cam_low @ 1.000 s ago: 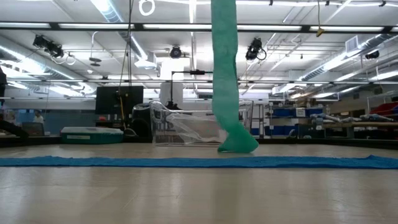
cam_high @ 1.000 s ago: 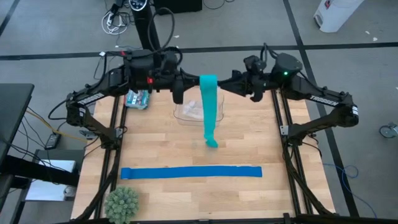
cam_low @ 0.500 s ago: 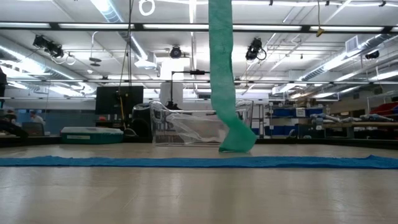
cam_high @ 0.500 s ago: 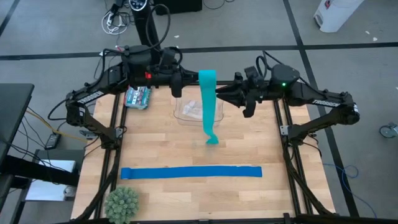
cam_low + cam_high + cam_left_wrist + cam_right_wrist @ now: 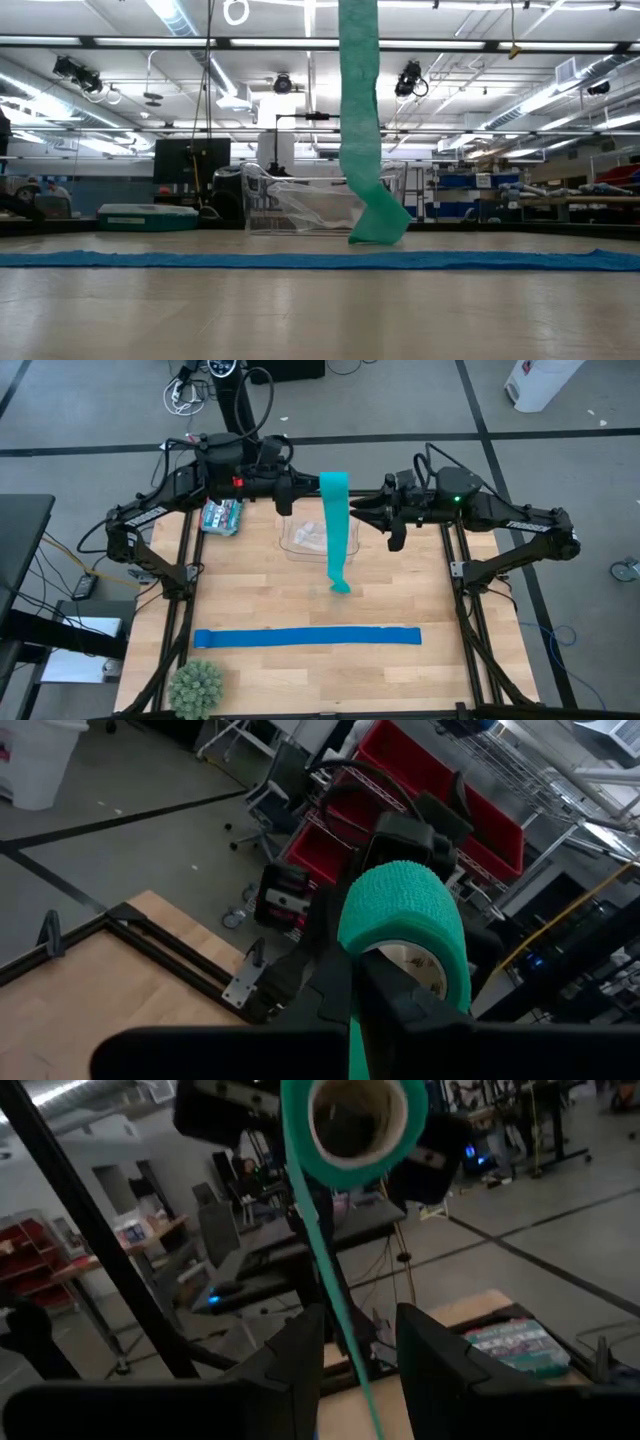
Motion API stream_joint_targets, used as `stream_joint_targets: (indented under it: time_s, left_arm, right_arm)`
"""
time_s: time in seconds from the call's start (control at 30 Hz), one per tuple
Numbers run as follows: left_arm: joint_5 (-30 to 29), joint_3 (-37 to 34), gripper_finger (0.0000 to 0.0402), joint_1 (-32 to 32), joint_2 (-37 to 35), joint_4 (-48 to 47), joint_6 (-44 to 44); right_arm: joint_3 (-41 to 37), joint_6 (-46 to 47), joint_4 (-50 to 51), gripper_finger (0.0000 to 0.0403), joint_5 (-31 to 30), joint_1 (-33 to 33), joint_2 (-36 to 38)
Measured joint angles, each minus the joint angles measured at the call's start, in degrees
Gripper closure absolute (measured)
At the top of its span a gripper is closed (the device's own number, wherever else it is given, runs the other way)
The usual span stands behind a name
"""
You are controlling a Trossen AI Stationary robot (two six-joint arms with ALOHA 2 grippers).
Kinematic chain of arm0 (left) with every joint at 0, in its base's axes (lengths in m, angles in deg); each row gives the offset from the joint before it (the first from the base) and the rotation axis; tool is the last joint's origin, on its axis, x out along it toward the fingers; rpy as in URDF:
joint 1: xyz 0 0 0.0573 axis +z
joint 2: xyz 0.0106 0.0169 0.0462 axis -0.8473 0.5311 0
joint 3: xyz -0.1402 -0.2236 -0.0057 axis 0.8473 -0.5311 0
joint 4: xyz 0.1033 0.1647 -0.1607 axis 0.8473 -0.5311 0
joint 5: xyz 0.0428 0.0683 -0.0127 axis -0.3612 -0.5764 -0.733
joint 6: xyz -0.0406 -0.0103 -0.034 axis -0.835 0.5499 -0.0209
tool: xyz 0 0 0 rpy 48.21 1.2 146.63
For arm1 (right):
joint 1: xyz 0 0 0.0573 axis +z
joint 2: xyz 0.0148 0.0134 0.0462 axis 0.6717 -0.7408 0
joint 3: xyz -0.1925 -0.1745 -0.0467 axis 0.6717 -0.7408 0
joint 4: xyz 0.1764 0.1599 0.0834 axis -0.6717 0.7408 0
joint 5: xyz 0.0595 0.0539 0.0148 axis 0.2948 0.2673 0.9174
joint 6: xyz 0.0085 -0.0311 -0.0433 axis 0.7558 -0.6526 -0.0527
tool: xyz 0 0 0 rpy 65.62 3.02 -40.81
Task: Roll bandage
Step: Roll the green bandage
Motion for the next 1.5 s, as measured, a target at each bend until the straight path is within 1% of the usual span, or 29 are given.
stream_joint_targets:
  time_s: [0.23, 0.27, 0.33, 0.4, 0.43, 0.5, 0.57, 0.6, 0.63, 0.67, 0.77, 0.9, 0.97, 1.1, 1.23, 1.27, 1.33, 1.4, 1.5]
  left_arm:
    - [-0.84, 0.0, 0.039, 0.0, 0.02, 0.03, -1.66]
    - [-0.85, 0.0, 0.039, 0.0, 0.02, 0.08, -1.78]
    - [-0.87, 0.0, 0.039, 0.0, 0.02, 0.51, -2.31]
    - [-0.91, 0.0, 0.039, 0.0, 0.02, 0.61, -3.07]
    - [-0.93, 0.0, 0.039, 0.0, 0.02, 0.93, -3.13]
    - [-1.43, 0.0, 0.039, 0.0, 0.05, 1.74, -3.13]
    - [-2.67, 0.0, 0.039, 0.0, 0.05, 1.77, -3.13]
    - [-3.27, 0.0, 0.039, 0.0, 0.05, 1.77, -3.09]
    - [-3.67, 0.0, 0.039, 0.0, 0.05, 1.77, -3.06]
    - [-4.1, 0.0, 0.039, 0.06, 0.08, 1.84, -3.06]
    - [-4.12, -0.04, 0.039, 0.35, 0.09, 3.15, -3.09]
    - [-4.07, -0.04, 0.039, 0.35, 0.09, 3.35, -3.22]
    - [-3.28, -0.04, 0.039, 0.35, 0.09, 3.32, -3.3]
    - [-1.7, -0.04, 0.039, 0.35, 0.07, 2.99, -3.37]
    - [-1.56, -0.04, 0.039, -0.09, 0.07, 2.91, -3.37]
    - [-1.56, -0.04, 0.039, -0.17, 0.07, 2.91, -3.37]
    - [-1.54, -0.04, 0.039, -0.58, 0.21, 2.83, -3.39]
    - [-1.46, -0.04, 0.039, -0.85, 0.35, 2.73, -3.74]
    - [-1.21, -0.04, 0.039, -0.87, 0.42, 2.6, -4.59]
  right_arm:
    - [0.0, -1.11, -1.89, 0.0285, -0.21, 0.35, -3.89]
    - [0.0, -1.08, -1.85, 0.0292, -0.23, 0.35, -4.24]
    - [-0.02, -0.76, -1.69, 0.0322, 0.49, 0.35, -4.86]
    - [-0.02, -0.6, -3.16, 0.0373, 3.43, 0.63, -5.07]
    - [-0.02, -0.78, -4.5, 0.0387, 5.78, 0.93, -5.07]
    - [-0.02, 0.13, -7.68, 0.0393, 11.12, 1.93, -5.0]
    - [-0.02, 1.67, -10.2, 0.0399, 17.77, 2.93, -5.1]
    - [0.0, 1.96, -10.8, 0.0401, 20.02, 3.67, -5.16]
    - [0.0, 1.93, -10.74, 0.0401, 20.54, 4.48, -5.18]
    - [0.0, 1.49, -10.08, 0.0401, 19.64, 5.18, -5.18]
    - [0.0, 0.54, -5.39, 0.0402, 12.3, 5.98, -5.21]
    - [-0.02, 0.44, -2.63, 0.0402, 2.55, 3.55, -5.27]
    - [-0.02, 0.44, -2.61, 0.0402, 0.01, 1.75, -5.27]
    - [-0.02, 0.44, -2.88, 0.0403, 0.29, -1.98, -5.27]
    - [-0.02, 0.48, -3.14, 0.0403, 0.56, -4.54, -5.27]
    - [-0.02, 0.48, -3.56, 0.0403, 1.43, -5.05, -5.27]
    - [-0.02, 0.44, -4.49, 0.0402, 4.86, -5.7, -5.25]
    - [-0.02, 0.45, -4.7, 0.0396, 9.59, -5.95, -5.25]
    - [-0.02, 1.66, -2.54, 0.0375, 14.0, -5.59, -5.22]
